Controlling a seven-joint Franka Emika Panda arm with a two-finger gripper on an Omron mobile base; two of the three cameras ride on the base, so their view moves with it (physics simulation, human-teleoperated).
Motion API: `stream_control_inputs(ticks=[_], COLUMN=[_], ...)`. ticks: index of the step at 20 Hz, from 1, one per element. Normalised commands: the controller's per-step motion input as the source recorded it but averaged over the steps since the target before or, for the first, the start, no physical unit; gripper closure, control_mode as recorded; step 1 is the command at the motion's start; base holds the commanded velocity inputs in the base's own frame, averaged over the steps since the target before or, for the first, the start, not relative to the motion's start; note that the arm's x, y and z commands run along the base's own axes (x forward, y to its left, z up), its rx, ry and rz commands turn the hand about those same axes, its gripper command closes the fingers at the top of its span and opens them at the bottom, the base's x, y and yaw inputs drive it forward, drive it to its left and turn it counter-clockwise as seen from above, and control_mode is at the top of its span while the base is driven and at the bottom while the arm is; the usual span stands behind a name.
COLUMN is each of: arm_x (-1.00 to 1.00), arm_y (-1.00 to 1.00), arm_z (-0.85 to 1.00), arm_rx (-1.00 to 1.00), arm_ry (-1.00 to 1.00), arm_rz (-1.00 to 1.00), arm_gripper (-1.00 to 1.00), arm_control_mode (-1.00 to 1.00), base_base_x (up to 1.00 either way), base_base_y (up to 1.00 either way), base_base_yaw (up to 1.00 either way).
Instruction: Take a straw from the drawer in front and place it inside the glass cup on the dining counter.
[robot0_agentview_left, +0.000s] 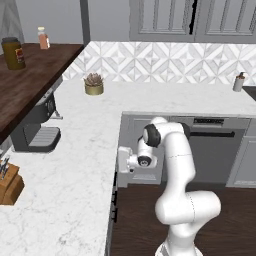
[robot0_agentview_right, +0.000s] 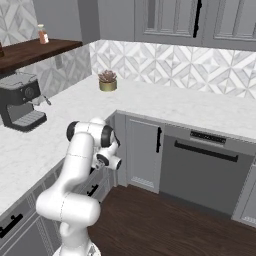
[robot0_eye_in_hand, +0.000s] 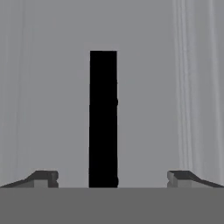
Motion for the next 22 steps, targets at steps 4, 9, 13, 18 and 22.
stream_control_inputs(ticks=[4,9,13,18,22], arm_x=[0.06,0.00,0.00,0.00,0.00], arm_y=[0.19,0.31,0.38,0.00,-0.01], arm_z=[-0.25,-0.12,-0.01,0.00,0.06], arm_rx=[0.00,0.00,0.00,-0.01,-0.05], arm_ry=[0.00,0.00,0.00,0.00,0.00], arm_rz=[-0.05,-0.07,-0.12,-0.17,-0.17], arm_gripper=[-1.00,1.00,1.00,1.00,1.00], arm_control_mode=[-1.00,-1.00,-1.00,-1.00,-1.00], base_base_x=[0.00,0.00,0.00,0.00,0.00], base_base_y=[0.00,0.00,0.00,0.00,0.00], base_base_yaw=[0.00,0.00,0.00,0.00,0.00])
